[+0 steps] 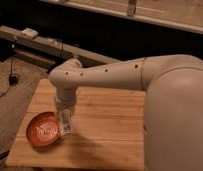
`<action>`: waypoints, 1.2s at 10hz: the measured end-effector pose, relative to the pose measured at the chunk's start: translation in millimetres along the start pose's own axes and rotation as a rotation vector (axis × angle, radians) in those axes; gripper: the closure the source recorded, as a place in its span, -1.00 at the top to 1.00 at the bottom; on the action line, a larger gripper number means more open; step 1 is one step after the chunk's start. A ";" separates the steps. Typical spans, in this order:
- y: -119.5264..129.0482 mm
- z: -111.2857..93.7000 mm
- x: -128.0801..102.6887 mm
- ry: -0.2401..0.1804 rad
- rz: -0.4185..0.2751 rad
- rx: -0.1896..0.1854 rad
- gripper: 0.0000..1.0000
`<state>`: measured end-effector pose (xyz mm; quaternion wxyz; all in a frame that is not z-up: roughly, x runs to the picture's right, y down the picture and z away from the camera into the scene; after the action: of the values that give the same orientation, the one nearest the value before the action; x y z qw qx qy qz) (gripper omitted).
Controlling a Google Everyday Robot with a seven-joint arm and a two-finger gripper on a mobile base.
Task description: Place the bottle in the ceramic bowl
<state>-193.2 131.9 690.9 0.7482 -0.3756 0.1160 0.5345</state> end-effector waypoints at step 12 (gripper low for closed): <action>68.6 52.0 -54.7 0.044 -0.248 -0.072 -0.39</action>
<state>-287.9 138.7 728.2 0.7920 -0.4251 0.0659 0.4333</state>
